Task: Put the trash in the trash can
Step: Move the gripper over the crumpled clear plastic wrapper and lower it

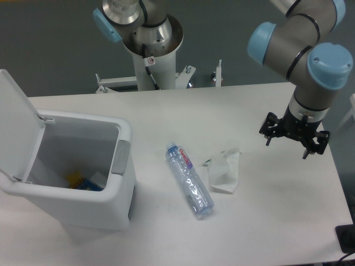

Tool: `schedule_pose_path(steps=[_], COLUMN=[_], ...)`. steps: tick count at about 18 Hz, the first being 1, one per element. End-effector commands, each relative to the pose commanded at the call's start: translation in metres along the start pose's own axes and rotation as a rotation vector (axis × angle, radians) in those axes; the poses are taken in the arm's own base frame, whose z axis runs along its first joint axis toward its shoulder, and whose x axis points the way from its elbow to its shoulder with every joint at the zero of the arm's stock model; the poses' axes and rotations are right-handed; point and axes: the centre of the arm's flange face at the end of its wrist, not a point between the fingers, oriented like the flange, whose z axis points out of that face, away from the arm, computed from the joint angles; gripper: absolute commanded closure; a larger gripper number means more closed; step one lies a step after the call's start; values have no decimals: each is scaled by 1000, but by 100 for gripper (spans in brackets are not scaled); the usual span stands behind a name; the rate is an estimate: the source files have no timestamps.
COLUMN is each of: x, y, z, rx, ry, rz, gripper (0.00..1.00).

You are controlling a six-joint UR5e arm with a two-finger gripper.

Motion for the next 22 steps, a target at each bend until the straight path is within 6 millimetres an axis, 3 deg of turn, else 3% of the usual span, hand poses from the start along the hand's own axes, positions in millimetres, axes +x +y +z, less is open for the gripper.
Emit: schedule_pose_path(steps=[10, 13, 15, 20, 22], x=[14, 46, 72, 131, 136], y=[0, -11, -29, -23, -27], z=[19, 33, 45, 96, 103], rx=[22, 26, 27, -32, -33], ry=[-20, -12, -10, 84, 86], rz=[-27, -104, -99, -60, -51], gripper=[0, 0, 0, 0, 0])
